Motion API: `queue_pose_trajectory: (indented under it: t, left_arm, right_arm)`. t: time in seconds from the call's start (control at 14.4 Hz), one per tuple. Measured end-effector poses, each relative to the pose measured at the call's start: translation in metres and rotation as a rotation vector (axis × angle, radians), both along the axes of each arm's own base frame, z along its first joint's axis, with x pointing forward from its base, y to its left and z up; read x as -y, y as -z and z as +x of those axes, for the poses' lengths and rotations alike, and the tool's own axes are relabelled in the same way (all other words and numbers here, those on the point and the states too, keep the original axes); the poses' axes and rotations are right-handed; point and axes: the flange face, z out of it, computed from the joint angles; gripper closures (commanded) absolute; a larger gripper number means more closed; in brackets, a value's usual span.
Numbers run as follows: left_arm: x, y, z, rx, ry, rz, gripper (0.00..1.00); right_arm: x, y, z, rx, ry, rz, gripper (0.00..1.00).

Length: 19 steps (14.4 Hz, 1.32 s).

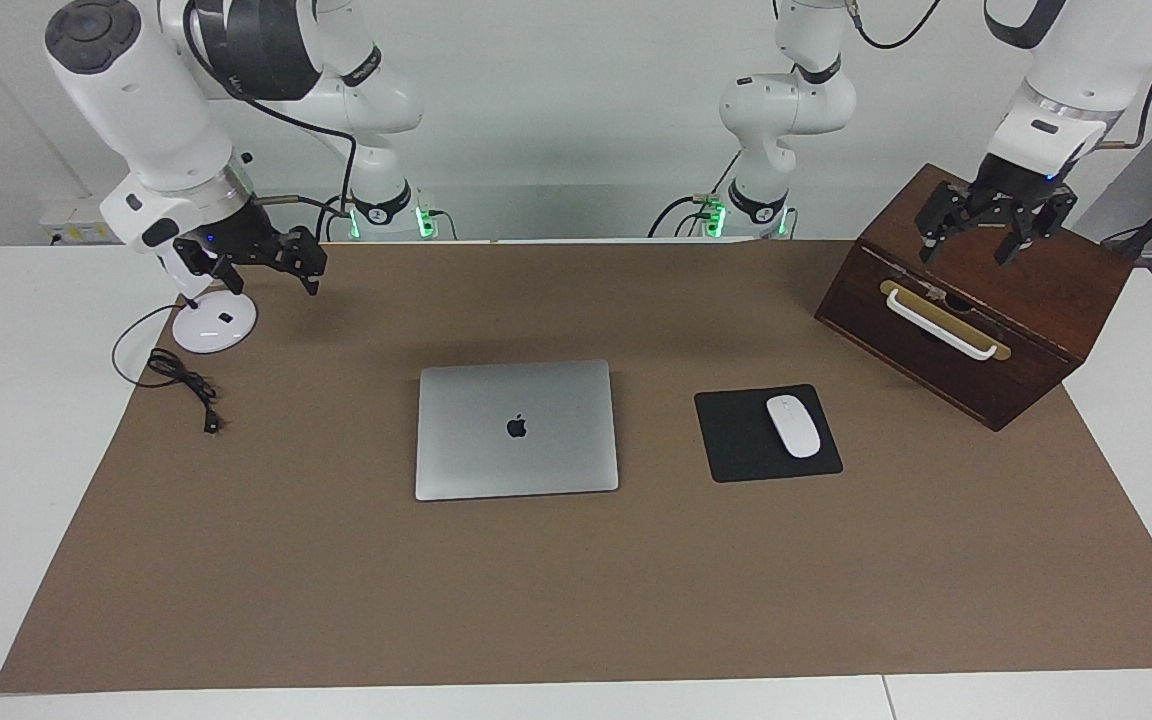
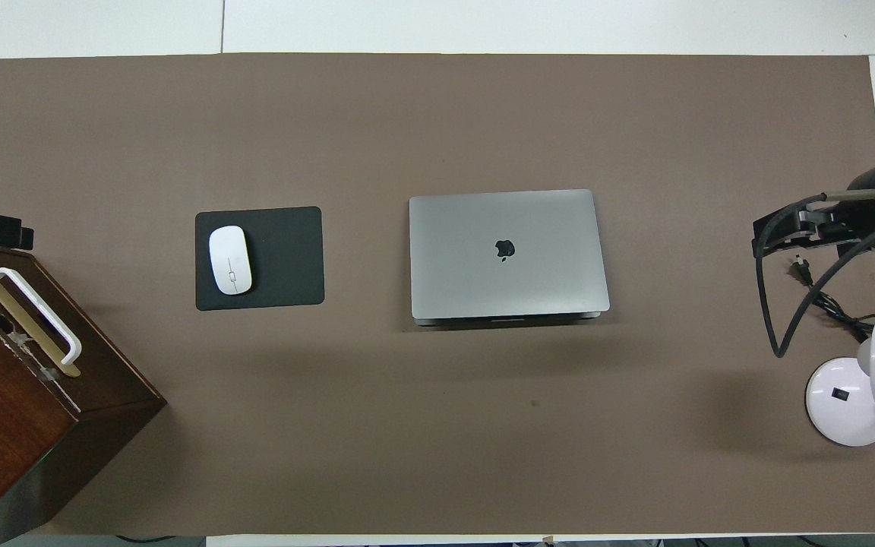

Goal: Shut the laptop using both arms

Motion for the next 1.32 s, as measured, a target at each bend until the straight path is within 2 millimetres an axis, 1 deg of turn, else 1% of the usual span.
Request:
queue_pose_trajectory:
  t: [0.21,0.35,0.76,1.11,1.32]
  left_arm:
    - [0.010,0.013,0.006,-0.024,0.011,0.003,0.00]
    - [0.010,0.014,0.006,-0.025,0.007,0.006,0.00]
    - [0.012,0.017,0.007,-0.031,0.003,0.009,0.00]
    - [0.018,0.019,0.006,-0.041,-0.072,0.005,0.00]
    - [0.018,0.019,0.006,-0.041,-0.100,0.004,0.00]
  right_arm:
    - [0.006,0.000,0.000,0.000,0.011,0.000,0.00]
    - [0.011,0.000,0.000,0.000,0.019,0.000,0.00]
    - [0.010,0.000,0.000,0.000,0.018,0.000,0.00]
    - [0.010,0.000,0.000,0.000,0.018,0.000,0.00]
    - [0.010,0.000,0.000,-0.001,0.018,0.000,0.00]
